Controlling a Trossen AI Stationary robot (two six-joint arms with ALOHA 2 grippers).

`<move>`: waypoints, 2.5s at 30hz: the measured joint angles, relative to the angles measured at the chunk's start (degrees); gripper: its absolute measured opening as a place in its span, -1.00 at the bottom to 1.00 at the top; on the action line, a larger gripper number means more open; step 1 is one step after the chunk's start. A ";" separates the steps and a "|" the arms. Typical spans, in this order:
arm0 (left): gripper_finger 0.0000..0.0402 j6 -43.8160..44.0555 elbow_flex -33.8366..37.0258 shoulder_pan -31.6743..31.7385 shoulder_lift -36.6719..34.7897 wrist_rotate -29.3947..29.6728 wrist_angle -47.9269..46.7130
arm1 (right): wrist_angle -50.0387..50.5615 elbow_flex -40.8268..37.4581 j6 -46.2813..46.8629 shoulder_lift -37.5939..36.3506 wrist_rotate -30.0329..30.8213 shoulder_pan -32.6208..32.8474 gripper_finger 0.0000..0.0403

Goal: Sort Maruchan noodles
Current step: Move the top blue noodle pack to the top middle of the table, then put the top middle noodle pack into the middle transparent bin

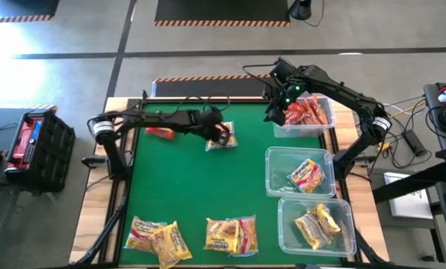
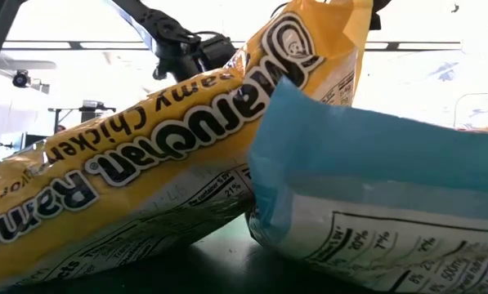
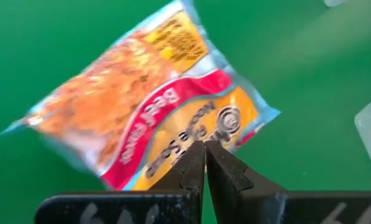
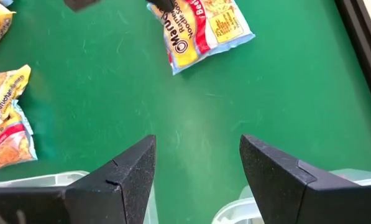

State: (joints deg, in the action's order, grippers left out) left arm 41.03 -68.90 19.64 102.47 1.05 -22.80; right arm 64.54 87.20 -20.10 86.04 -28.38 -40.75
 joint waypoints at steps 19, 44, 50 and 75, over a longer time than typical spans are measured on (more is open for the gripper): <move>-1.00 16.64 25.69 -3.52 -15.01 1.56 31.29 | -6.98 0.02 -0.30 3.26 -0.09 0.37 0.09; -0.80 -3.10 31.16 1.39 -16.29 -0.61 56.67 | -13.73 0.47 3.59 7.89 -0.04 0.75 0.09; -0.46 -3.74 31.12 1.68 -16.29 -1.64 56.72 | -14.29 0.50 3.61 7.89 -0.02 0.74 0.09; -0.44 16.82 31.10 4.06 -10.13 -6.45 39.63 | -28.66 -0.92 22.43 7.82 0.04 3.91 0.09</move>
State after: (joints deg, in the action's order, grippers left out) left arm 57.85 -37.80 23.70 92.34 -5.40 16.83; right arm 35.89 86.29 2.33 93.86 -28.34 -36.85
